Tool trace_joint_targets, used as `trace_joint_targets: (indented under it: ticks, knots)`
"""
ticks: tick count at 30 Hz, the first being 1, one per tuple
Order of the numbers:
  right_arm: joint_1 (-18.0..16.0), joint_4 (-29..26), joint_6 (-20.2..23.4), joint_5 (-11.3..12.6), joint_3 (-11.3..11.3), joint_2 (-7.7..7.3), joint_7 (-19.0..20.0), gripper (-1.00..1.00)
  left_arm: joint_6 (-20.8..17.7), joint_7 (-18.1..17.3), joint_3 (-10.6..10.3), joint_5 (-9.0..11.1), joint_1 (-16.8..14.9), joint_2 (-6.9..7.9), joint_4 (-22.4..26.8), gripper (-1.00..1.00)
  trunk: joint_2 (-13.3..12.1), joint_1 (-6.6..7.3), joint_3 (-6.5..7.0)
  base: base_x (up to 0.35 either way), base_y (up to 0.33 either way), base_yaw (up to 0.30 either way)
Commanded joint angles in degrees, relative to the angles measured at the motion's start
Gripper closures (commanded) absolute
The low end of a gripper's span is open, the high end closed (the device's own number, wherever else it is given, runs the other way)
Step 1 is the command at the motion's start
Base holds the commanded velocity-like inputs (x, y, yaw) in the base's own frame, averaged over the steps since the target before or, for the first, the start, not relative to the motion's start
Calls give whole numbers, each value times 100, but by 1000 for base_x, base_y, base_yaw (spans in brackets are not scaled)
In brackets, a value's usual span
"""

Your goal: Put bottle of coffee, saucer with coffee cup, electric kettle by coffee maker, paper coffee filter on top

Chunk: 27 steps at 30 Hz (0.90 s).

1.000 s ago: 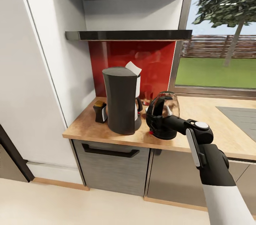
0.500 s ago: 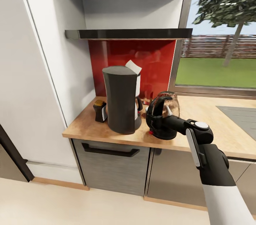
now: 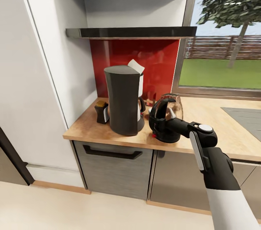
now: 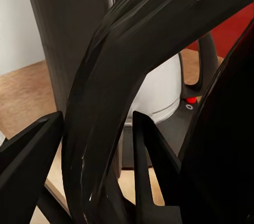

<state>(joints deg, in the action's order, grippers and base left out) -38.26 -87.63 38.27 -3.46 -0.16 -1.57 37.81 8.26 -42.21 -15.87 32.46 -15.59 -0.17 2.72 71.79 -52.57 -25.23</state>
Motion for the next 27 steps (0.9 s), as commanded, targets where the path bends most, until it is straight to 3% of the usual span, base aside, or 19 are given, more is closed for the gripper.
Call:
trace_joint_targets:
  ticks: [1,27]
  knots:
    - [-6,-8,19,-5,-2,-1,34,100,44,-7,-48,32,-5,0,-9,-100,6,-1,-6,0,0,0]
    - [-6,0,23,-5,-3,-1,34,100,44,-7,-48,32,-5,0,-9,-100,447,-242,-204,0,0,0]
